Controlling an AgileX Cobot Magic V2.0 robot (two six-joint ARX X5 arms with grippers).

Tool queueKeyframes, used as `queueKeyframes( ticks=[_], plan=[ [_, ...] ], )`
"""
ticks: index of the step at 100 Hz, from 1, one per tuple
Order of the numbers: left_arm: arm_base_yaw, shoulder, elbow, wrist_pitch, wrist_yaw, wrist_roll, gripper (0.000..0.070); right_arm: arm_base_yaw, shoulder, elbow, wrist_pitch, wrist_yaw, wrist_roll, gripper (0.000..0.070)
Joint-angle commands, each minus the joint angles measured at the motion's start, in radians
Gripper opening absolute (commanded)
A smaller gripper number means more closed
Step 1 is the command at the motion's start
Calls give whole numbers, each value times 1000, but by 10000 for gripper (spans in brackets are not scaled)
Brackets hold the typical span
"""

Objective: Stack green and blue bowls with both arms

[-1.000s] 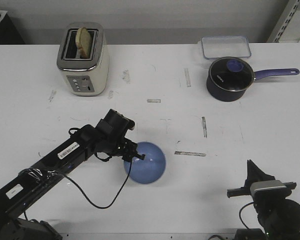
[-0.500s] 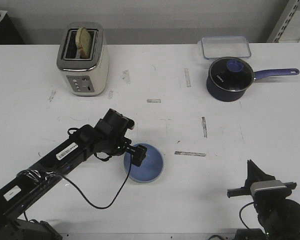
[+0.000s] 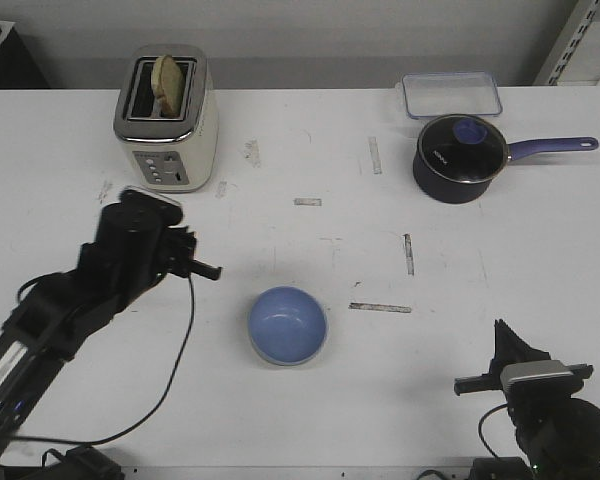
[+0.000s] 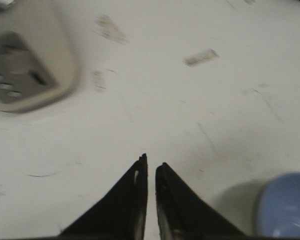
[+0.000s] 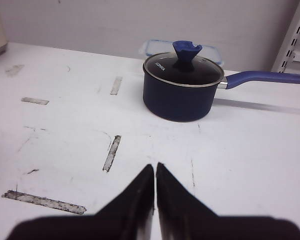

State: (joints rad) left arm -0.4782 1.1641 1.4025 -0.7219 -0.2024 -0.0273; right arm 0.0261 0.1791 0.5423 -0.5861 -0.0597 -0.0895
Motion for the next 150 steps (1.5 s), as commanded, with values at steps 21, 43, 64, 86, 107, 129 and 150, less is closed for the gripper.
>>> queueKeyframes(
  ticks=[21,43,64,86,107,129,150],
  plan=[
    [212,-348,-249,150,21,116,1,3,5,2,18,0,-5,0],
    [393,-658,-597,286,270,130,1,19,5,2,18,0,-5,0],
    [474,-729,-764,316,396,131,1,21,5,2,18,0,-5,0],
    [492,-706,-789,351,350,119,1,21,5,2,21,0,-5,0],
    [492,-709,-789,433,274,116,2,21,5,2,26,0,-5,0],
    [492,-731,-789,435,275,117,2,21,5,2,26,0,-5,0],
    [492,-758,-789,435,274,117,2,21,5,2,26,0,-5,0]
  ],
)
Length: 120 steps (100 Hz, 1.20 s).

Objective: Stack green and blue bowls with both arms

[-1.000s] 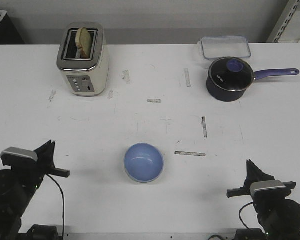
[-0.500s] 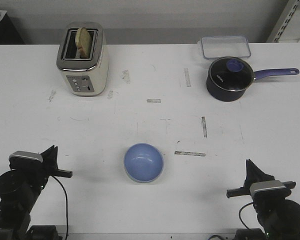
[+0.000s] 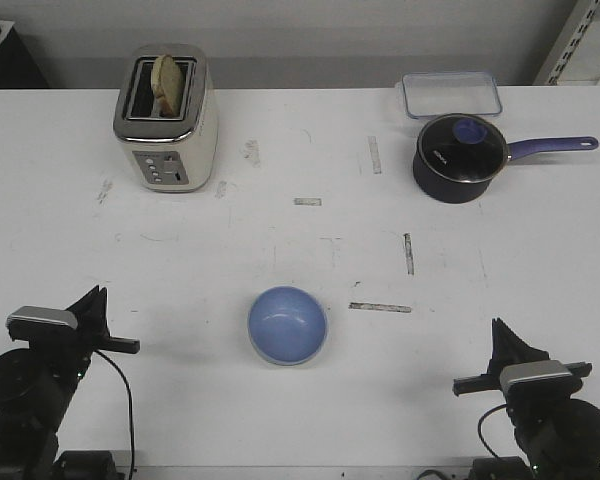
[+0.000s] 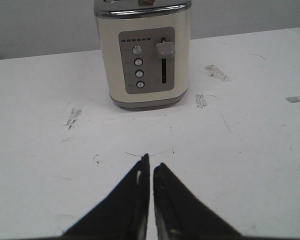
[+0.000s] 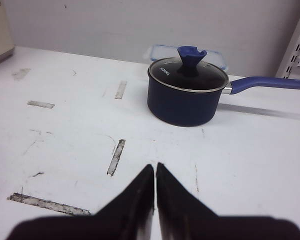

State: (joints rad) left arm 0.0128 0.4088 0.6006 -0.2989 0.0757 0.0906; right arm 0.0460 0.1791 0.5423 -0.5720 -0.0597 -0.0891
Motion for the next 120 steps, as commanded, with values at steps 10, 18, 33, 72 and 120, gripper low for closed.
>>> queueKeyframes(
  ticks=[10,18,33,72,120],
  plan=[
    [1,-18,13,12,-4,-1,2,2,5,2,11,0,-6,0],
    [1,-29,13,13,-6,-2,2,2,5,2,11,0,-6,0],
    [1,-108,-43,17,-31,-6,2,2,5,2,11,0,-6,0],
    [-1,-407,-510,332,-58,-88,2,2,5,2,11,0,-6,0],
    [-20,-406,-589,379,-109,-121,3,1,4,2,12,1,-6,0]
  ],
)
